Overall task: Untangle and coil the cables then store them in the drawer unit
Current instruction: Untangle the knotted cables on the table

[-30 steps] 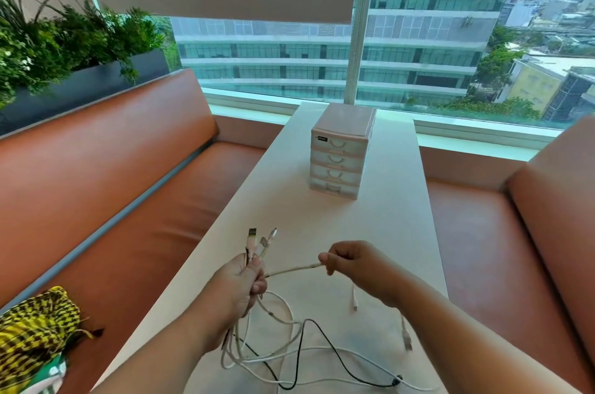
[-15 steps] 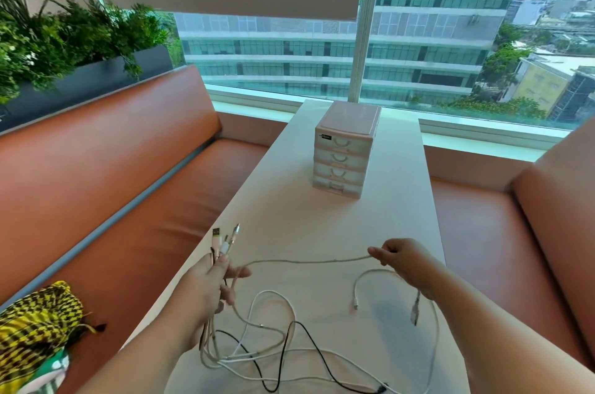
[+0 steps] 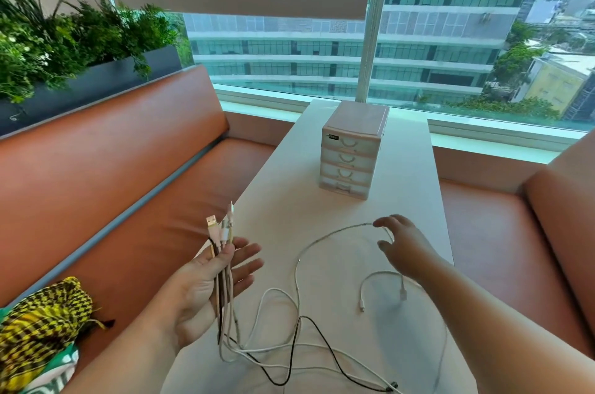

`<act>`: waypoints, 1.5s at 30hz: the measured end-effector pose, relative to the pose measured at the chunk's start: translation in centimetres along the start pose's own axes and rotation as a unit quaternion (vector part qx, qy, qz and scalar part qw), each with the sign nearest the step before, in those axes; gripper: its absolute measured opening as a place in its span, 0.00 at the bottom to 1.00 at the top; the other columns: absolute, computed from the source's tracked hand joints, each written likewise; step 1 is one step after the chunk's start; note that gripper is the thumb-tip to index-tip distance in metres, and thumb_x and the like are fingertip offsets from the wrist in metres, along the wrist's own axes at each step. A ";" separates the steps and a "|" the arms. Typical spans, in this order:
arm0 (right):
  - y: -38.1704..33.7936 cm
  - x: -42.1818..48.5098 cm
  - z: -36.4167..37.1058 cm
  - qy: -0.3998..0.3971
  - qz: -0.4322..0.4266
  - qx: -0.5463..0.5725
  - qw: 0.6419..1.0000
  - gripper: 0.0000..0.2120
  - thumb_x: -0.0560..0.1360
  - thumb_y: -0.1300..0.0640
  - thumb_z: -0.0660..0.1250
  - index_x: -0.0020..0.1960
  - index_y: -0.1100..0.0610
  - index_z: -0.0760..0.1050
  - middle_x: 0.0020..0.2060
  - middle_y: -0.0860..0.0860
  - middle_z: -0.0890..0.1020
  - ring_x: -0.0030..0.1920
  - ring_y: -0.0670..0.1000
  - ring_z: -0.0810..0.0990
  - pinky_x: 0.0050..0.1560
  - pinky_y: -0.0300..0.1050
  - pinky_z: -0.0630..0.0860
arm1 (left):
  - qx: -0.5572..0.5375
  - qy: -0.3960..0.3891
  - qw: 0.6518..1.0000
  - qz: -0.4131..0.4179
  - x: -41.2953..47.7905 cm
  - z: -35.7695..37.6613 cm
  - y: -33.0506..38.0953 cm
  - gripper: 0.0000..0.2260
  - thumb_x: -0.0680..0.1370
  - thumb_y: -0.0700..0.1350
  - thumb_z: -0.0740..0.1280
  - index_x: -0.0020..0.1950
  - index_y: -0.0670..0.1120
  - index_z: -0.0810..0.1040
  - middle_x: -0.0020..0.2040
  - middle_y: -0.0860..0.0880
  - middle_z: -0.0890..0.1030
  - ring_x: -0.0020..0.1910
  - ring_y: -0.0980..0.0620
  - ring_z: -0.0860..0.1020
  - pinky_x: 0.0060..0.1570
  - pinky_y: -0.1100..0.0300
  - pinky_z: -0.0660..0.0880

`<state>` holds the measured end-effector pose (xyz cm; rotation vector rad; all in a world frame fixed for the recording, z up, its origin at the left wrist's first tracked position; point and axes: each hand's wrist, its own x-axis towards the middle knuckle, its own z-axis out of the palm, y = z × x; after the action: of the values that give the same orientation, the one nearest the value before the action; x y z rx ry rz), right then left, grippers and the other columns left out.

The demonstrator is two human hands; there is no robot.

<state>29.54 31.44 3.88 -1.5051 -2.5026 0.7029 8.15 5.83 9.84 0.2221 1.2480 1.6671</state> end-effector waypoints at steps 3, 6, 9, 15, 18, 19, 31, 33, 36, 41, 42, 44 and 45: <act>-3.8 -1.8 0.4 -0.019 -0.054 0.042 0.997 0.11 0.76 0.55 0.66 0.57 0.44 0.77 0.63 0.48 0.74 0.61 0.51 0.74 0.64 0.46 0.70 | -0.045 -0.002 0.999 -0.006 0.1 0.5 0.2 0.11 0.74 0.41 0.63 0.53 0.39 0.79 0.46 0.42 0.85 0.43 0.46 0.85 0.47 0.53 0.79; -8.1 -5.1 0.8 -0.092 -0.096 0.136 0.982 0.07 0.76 0.55 0.66 0.46 0.43 0.80 0.45 0.46 0.81 0.34 0.39 0.76 0.38 0.34 0.74 | -0.064 -0.003 0.998 -0.008 0.1 1.1 0.3 0.12 0.69 0.41 0.66 0.49 0.39 0.82 0.46 0.41 0.85 0.44 0.45 0.85 0.47 0.52 0.79; -11.7 -7.9 1.7 -0.180 -0.118 0.264 0.940 0.05 0.75 0.56 0.67 0.45 0.50 0.83 0.39 0.49 0.82 0.33 0.44 0.73 0.33 0.37 0.68 | -0.074 -0.008 0.997 -0.002 -0.1 1.9 0.4 0.12 0.64 0.41 0.70 0.45 0.39 0.84 0.45 0.41 0.85 0.43 0.45 0.85 0.43 0.53 0.82; -15.0 -10.8 3.5 -0.207 -0.120 0.356 0.903 0.11 0.76 0.52 0.67 0.42 0.59 0.80 0.35 0.50 0.78 0.35 0.47 0.72 0.38 0.41 0.68 | -0.099 -0.013 0.995 0.028 -0.2 3.3 0.7 0.09 0.79 0.40 0.60 0.50 0.40 0.78 0.43 0.42 0.85 0.43 0.47 0.85 0.44 0.54 0.81; -15.0 -10.9 3.5 -0.176 -0.122 0.364 0.906 0.12 0.78 0.57 0.65 0.35 0.52 0.75 0.27 0.43 0.76 0.28 0.41 0.70 0.34 0.36 0.67 | -0.094 -0.018 0.995 0.033 -0.4 3.2 0.9 0.10 0.80 0.43 0.59 0.47 0.41 0.77 0.41 0.42 0.85 0.42 0.47 0.85 0.45 0.54 0.81; -14.9 -10.9 3.5 -0.160 -0.125 0.357 0.912 0.13 0.78 0.58 0.65 0.34 0.50 0.74 0.28 0.43 0.77 0.30 0.43 0.71 0.35 0.37 0.68 | -0.090 -0.019 0.995 0.033 -0.4 3.1 0.9 0.10 0.80 0.44 0.58 0.46 0.41 0.76 0.40 0.42 0.85 0.42 0.46 0.85 0.44 0.54 0.81; -13.0 -10.9 3.9 -0.206 -0.227 0.207 0.929 0.11 0.81 0.55 0.59 0.39 0.46 0.69 0.33 0.47 0.71 0.34 0.48 0.69 0.40 0.43 0.70 | -0.066 -0.076 0.995 0.027 -0.5 2.2 -0.3 0.08 0.75 0.46 0.61 0.43 0.42 0.74 0.34 0.47 0.74 0.33 0.51 0.76 0.39 0.57 0.80; -13.0 -11.0 3.8 -0.215 -0.246 0.201 0.923 0.12 0.81 0.54 0.59 0.39 0.46 0.69 0.36 0.49 0.72 0.38 0.49 0.69 0.43 0.44 0.69 | -0.050 -0.069 0.996 0.039 -0.5 2.1 -0.6 0.09 0.75 0.46 0.61 0.45 0.41 0.74 0.32 0.48 0.72 0.30 0.52 0.75 0.37 0.58 0.80; -13.2 -11.3 3.8 -0.226 -0.246 0.186 0.924 0.15 0.81 0.53 0.59 0.36 0.44 0.68 0.35 0.50 0.72 0.36 0.49 0.69 0.41 0.43 0.68 | -0.034 -0.044 0.997 0.059 -0.6 2.1 -0.7 0.10 0.75 0.47 0.62 0.44 0.41 0.75 0.30 0.48 0.74 0.29 0.52 0.76 0.37 0.58 0.81; -13.6 -11.4 4.0 -0.192 -0.216 0.205 0.935 0.15 0.80 0.53 0.59 0.35 0.46 0.69 0.30 0.46 0.69 0.30 0.45 0.66 0.35 0.40 0.66 | -0.026 -0.003 0.998 0.059 -0.4 2.0 -0.2 0.14 0.75 0.51 0.63 0.38 0.41 0.75 0.29 0.46 0.78 0.29 0.50 0.80 0.39 0.58 0.81; -13.8 -11.5 4.0 -0.194 -0.213 0.209 0.935 0.15 0.80 0.53 0.59 0.35 0.46 0.69 0.30 0.46 0.69 0.29 0.44 0.66 0.35 0.39 0.66 | -0.021 -0.004 0.998 0.061 -0.5 2.2 -0.3 0.14 0.74 0.51 0.63 0.38 0.41 0.75 0.30 0.46 0.78 0.29 0.50 0.80 0.39 0.58 0.81; -14.2 -11.8 4.1 -0.200 -0.211 0.213 0.933 0.14 0.80 0.54 0.59 0.36 0.48 0.70 0.29 0.45 0.69 0.29 0.43 0.66 0.34 0.38 0.65 | -0.023 -0.009 0.998 0.066 -0.6 2.5 -0.3 0.12 0.76 0.49 0.62 0.40 0.41 0.75 0.31 0.45 0.78 0.30 0.50 0.80 0.39 0.58 0.82; -14.4 -11.9 4.1 -0.197 -0.210 0.216 0.933 0.12 0.80 0.54 0.59 0.38 0.48 0.71 0.29 0.45 0.69 0.28 0.43 0.66 0.34 0.38 0.65 | -0.027 -0.012 0.997 0.065 -0.6 2.6 -0.4 0.11 0.78 0.47 0.61 0.42 0.40 0.75 0.31 0.45 0.79 0.31 0.50 0.80 0.38 0.58 0.82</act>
<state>22.47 14.24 8.21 -0.6988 -2.5578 1.4595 10.35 6.92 10.96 0.2949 1.1909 1.8022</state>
